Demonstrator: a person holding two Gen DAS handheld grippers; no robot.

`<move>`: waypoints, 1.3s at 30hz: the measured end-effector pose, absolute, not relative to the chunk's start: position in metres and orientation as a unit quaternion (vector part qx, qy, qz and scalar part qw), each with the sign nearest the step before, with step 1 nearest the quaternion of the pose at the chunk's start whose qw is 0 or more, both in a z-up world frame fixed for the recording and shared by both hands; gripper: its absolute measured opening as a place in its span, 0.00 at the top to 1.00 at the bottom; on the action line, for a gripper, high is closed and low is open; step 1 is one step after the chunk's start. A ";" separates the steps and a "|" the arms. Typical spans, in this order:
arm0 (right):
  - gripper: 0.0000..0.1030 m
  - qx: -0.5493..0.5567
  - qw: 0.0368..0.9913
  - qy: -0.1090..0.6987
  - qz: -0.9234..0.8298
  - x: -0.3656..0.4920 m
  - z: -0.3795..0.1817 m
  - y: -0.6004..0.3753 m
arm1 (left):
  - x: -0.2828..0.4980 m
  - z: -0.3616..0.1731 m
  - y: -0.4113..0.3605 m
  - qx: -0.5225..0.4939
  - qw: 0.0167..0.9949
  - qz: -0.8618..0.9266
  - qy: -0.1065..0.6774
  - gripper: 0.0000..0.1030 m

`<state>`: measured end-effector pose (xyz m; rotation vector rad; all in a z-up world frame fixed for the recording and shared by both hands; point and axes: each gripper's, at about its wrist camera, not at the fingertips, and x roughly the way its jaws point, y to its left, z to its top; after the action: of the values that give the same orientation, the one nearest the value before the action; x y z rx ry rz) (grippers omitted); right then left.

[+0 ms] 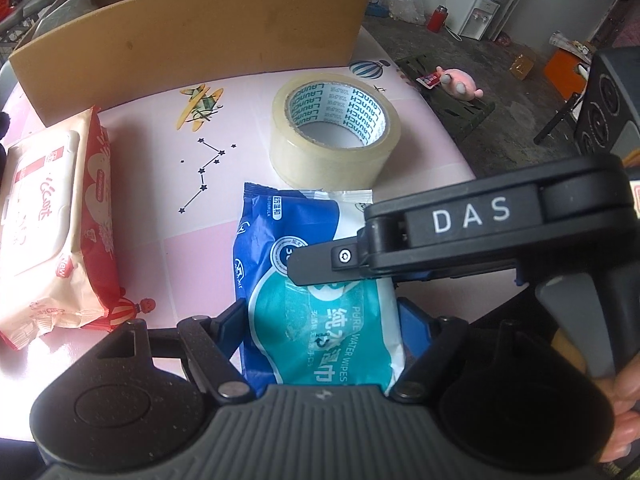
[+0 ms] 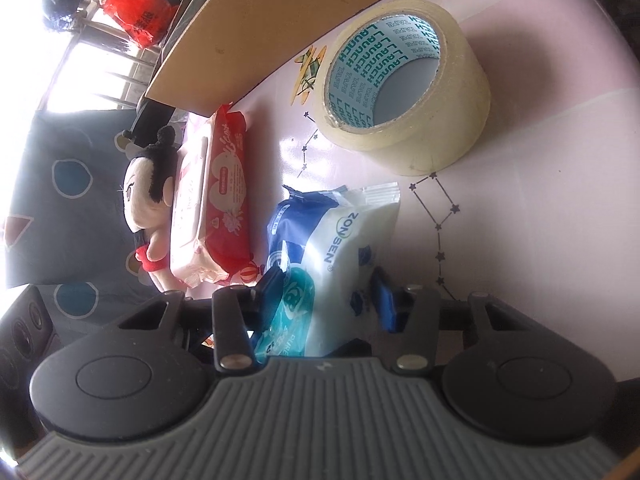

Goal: Organize soft objects
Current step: 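Lift the blue wet wipes pack off the table with both tools, then carry the wipes pack over the box, lower it inside and open both tools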

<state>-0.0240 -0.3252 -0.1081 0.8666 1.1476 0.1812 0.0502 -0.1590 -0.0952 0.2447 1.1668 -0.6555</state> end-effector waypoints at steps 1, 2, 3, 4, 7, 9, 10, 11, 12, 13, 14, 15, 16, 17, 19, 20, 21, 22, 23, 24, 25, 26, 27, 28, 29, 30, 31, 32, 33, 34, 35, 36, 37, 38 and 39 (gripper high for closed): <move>0.55 0.398 0.750 0.522 0.082 -0.028 -0.106 -0.328 | 0.047 -0.093 -0.161 0.116 0.778 -0.306 0.536 0.24; 0.55 0.401 0.752 0.518 0.080 -0.033 -0.103 -0.331 | 0.043 -0.090 -0.164 0.119 0.779 -0.310 0.532 0.24; 0.55 0.403 0.753 0.514 0.079 -0.038 -0.101 -0.334 | 0.040 -0.087 -0.167 0.122 0.779 -0.313 0.529 0.24; 0.55 0.406 0.755 0.509 0.077 -0.043 -0.099 -0.338 | 0.035 -0.084 -0.171 0.125 0.780 -0.318 0.524 0.24; 0.55 0.412 0.762 0.494 0.069 -0.058 -0.090 -0.348 | 0.027 -0.075 -0.181 0.131 0.781 -0.332 0.512 0.25; 0.55 0.416 0.768 0.483 0.062 -0.068 -0.083 -0.355 | 0.022 -0.066 -0.190 0.135 0.783 -0.345 0.500 0.25; 0.55 0.417 0.773 0.475 0.057 -0.073 -0.079 -0.360 | 0.020 -0.061 -0.195 0.137 0.785 -0.352 0.491 0.25; 0.55 0.417 0.778 0.467 0.052 -0.078 -0.073 -0.364 | 0.019 -0.056 -0.200 0.138 0.787 -0.359 0.482 0.25; 0.55 0.417 0.783 0.459 0.048 -0.081 -0.067 -0.369 | 0.018 -0.049 -0.204 0.139 0.790 -0.366 0.471 0.25; 0.55 0.414 0.789 0.451 0.044 -0.084 -0.060 -0.374 | 0.018 -0.042 -0.209 0.140 0.794 -0.372 0.460 0.25; 0.55 0.408 0.799 0.440 0.040 -0.087 -0.049 -0.380 | 0.020 -0.035 -0.213 0.138 0.798 -0.377 0.450 0.25; 0.55 0.403 0.807 0.430 0.037 -0.087 -0.040 -0.384 | 0.023 -0.027 -0.216 0.135 0.802 -0.381 0.439 0.25; 0.55 0.397 0.814 0.422 0.035 -0.086 -0.030 -0.389 | 0.027 -0.019 -0.218 0.132 0.806 -0.384 0.430 0.25; 0.55 0.389 0.824 0.411 0.035 -0.084 -0.019 -0.393 | 0.033 -0.008 -0.220 0.128 0.813 -0.387 0.417 0.25; 0.55 0.370 0.842 0.391 0.038 -0.074 0.003 -0.401 | 0.045 0.009 -0.222 0.121 0.824 -0.387 0.396 0.24; 0.55 0.363 0.849 0.382 0.041 -0.068 0.013 -0.403 | 0.053 0.020 -0.222 0.118 0.831 -0.385 0.384 0.24; 0.55 0.353 0.857 0.371 0.046 -0.059 0.026 -0.407 | 0.061 0.029 -0.222 0.116 0.836 -0.382 0.376 0.24; 0.55 0.347 0.863 0.364 0.051 -0.049 0.036 -0.409 | 0.070 0.037 -0.221 0.114 0.841 -0.379 0.369 0.24; 0.55 0.341 0.868 0.357 0.057 -0.039 0.045 -0.410 | 0.082 0.046 -0.218 0.112 0.847 -0.374 0.362 0.24; 0.55 0.334 0.873 0.351 0.065 -0.023 0.056 -0.410 | 0.092 0.053 -0.215 0.109 0.851 -0.368 0.357 0.24; 0.55 0.328 0.876 0.346 0.074 -0.009 0.064 -0.409 | 0.105 0.061 -0.213 0.108 0.857 -0.361 0.352 0.24; 0.55 0.323 0.878 0.342 0.085 0.007 0.072 -0.408 | 0.118 0.068 -0.210 0.107 0.861 -0.354 0.349 0.24; 0.55 0.321 0.879 0.340 0.096 0.024 0.080 -0.405 | 0.131 0.073 -0.206 0.107 0.865 -0.347 0.347 0.24; 0.55 0.321 0.878 0.339 0.106 0.041 0.086 -0.404 | 0.145 0.078 -0.202 0.106 0.869 -0.338 0.346 0.24; 0.55 0.318 0.877 0.339 0.119 0.062 0.092 -0.400 | 0.159 0.080 -0.198 0.104 0.871 -0.331 0.348 0.24; 0.55 0.315 0.876 0.341 0.130 0.081 0.096 -0.397 | 0.177 0.083 -0.193 0.102 0.873 -0.321 0.354 0.24; 0.55 0.314 0.874 0.345 0.139 0.099 0.099 -0.394 | 0.196 0.084 -0.188 0.099 0.873 -0.311 0.362 0.24; 0.55 0.313 0.870 0.351 0.150 0.123 0.101 -0.389 | 0.211 0.083 -0.184 0.097 0.874 -0.304 0.368 0.24; 0.55 0.314 0.864 0.359 0.161 0.149 0.102 -0.384 | 0.233 0.081 -0.179 0.095 0.873 -0.293 0.379 0.24; 0.55 0.315 0.859 0.367 0.168 0.170 0.101 -0.379 | 0.250 0.078 -0.175 0.093 0.872 -0.285 0.388 0.24; 0.55 0.313 0.855 0.376 0.174 0.191 0.099 -0.374 | 0.269 0.073 -0.172 0.093 0.870 -0.276 0.397 0.24; 0.55 0.315 0.848 0.386 0.179 0.213 0.095 -0.369 | 0.287 0.066 -0.170 0.091 0.868 -0.267 0.409 0.24; 0.55 0.316 0.842 0.397 0.182 0.233 0.090 -0.363 | 0.306 0.058 -0.168 0.088 0.864 -0.260 0.423 0.24; 0.55 0.313 0.836 0.411 0.186 0.255 0.082 -0.357 | 0.319 0.050 -0.167 0.086 0.860 -0.257 0.433 0.24; 0.55 0.318 0.828 0.424 0.186 0.275 0.073 -0.354 | 0.336 0.040 -0.165 0.083 0.854 -0.252 0.449 0.24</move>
<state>0.2748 -0.3538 0.0730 0.6748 0.9000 0.3941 0.3359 -0.1650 0.0400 0.1742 0.9436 -0.5295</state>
